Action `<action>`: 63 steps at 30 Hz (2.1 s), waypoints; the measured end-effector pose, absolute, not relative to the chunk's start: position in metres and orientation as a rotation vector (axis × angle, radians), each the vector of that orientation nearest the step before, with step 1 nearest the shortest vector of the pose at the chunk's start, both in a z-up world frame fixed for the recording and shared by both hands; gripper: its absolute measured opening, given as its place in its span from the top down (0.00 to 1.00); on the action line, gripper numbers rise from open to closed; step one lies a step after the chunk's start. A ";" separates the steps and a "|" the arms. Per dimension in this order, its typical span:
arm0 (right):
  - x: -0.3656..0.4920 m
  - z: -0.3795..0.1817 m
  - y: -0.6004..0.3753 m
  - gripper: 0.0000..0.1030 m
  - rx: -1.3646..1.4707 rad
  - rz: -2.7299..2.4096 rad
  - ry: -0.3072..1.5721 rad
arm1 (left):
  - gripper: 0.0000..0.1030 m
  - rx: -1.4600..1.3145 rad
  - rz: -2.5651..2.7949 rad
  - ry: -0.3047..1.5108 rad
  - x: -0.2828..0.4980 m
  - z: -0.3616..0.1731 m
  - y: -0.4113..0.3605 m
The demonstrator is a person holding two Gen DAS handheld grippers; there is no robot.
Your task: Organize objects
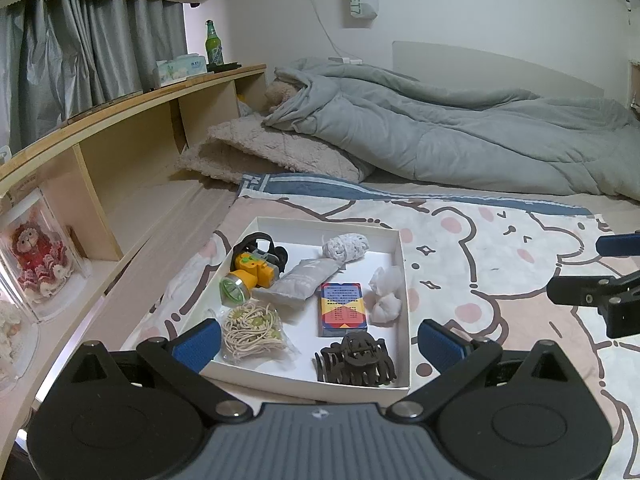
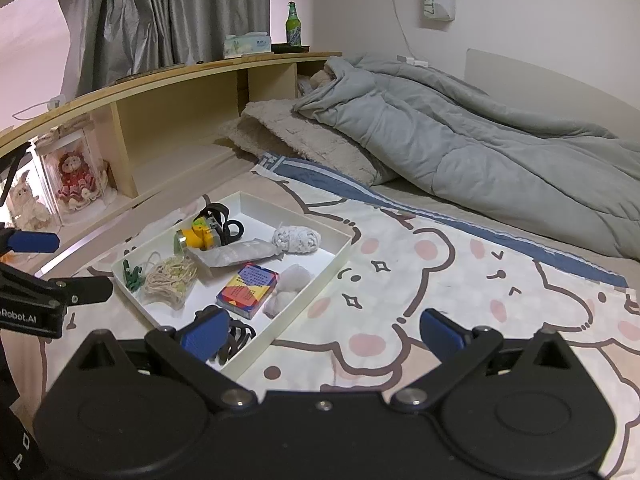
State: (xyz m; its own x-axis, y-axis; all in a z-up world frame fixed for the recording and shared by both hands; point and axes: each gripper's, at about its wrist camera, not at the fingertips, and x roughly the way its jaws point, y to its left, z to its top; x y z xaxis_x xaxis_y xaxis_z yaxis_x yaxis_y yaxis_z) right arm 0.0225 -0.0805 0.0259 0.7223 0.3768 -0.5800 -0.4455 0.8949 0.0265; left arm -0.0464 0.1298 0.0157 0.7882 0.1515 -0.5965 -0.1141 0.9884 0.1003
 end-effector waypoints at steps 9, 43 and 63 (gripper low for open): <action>0.025 0.024 -0.081 0.00 -0.124 0.460 0.620 | 0.00 0.058 0.144 0.651 -0.046 0.015 0.129; 0.024 0.025 -0.078 0.00 -0.124 0.473 0.619 | 0.00 0.048 0.141 0.655 -0.047 0.014 0.130; 0.023 0.024 -0.078 0.00 -0.135 0.481 0.619 | 0.00 0.048 0.146 0.651 -0.048 0.014 0.129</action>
